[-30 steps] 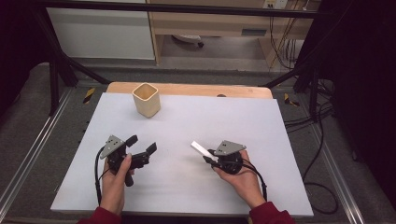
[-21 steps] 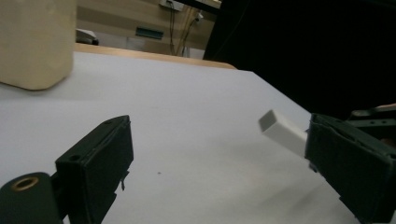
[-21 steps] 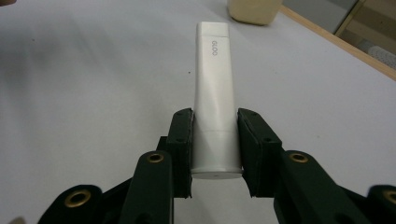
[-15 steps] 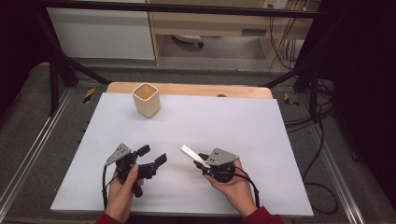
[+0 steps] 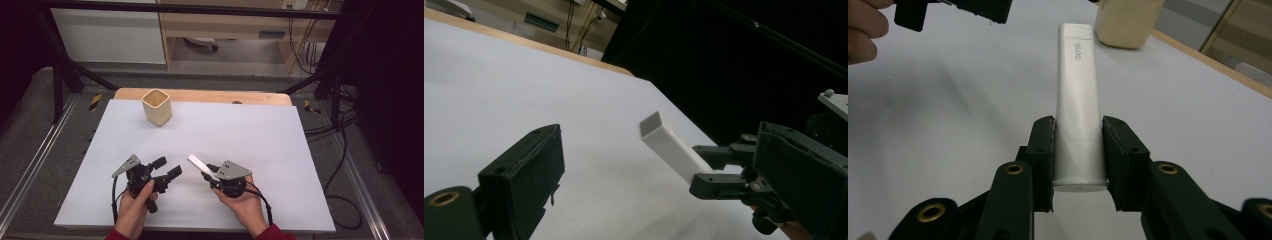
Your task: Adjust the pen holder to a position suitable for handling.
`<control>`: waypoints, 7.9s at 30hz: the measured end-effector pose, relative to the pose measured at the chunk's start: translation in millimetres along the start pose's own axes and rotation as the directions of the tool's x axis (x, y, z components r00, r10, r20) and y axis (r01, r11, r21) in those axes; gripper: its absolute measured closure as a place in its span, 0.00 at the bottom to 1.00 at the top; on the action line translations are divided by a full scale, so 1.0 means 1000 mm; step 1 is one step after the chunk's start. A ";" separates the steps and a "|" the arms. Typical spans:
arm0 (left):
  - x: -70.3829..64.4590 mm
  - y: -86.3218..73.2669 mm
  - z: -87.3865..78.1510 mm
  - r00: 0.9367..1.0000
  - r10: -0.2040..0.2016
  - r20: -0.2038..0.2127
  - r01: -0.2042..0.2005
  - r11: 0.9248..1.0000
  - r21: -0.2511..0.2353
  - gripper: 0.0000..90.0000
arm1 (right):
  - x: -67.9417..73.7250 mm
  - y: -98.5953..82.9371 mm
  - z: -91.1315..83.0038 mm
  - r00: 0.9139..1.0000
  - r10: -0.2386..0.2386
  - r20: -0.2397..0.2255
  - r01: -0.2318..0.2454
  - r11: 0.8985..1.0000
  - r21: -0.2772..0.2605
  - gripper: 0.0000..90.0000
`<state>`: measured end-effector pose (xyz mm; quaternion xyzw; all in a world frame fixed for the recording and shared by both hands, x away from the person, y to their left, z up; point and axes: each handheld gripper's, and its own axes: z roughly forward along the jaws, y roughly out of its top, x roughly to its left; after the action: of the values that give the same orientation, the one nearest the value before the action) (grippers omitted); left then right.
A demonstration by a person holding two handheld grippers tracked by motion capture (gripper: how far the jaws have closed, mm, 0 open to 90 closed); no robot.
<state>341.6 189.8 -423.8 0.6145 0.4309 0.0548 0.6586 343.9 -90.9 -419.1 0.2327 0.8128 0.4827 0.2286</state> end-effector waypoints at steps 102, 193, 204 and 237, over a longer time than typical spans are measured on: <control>-0.004 -0.010 0.005 1.000 0.024 0.002 -0.024 0.999 0.022 0.79 | 0.040 -0.003 0.025 0.996 -0.059 -0.070 0.062 0.998 0.031 0.52; 0.048 0.189 0.059 0.870 0.366 -0.331 -0.358 0.930 0.087 0.79 | -0.059 -0.067 -0.073 0.918 0.346 0.196 -0.366 0.927 0.080 0.04; 0.063 0.211 0.058 0.853 0.347 -0.391 -0.354 0.934 0.057 0.79 | -0.059 -0.067 -0.071 0.920 0.342 0.191 -0.362 0.928 0.083 0.03; 0.086 0.234 0.068 0.809 0.341 -0.479 -0.369 0.929 0.038 0.79 | -0.059 -0.068 -0.069 0.925 0.329 0.190 -0.351 0.931 0.096 0.03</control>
<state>545.3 245.6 -275.3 0.6322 0.4557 0.3389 0.5270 338.6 -201.6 -441.2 0.4251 0.7668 0.4400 0.1943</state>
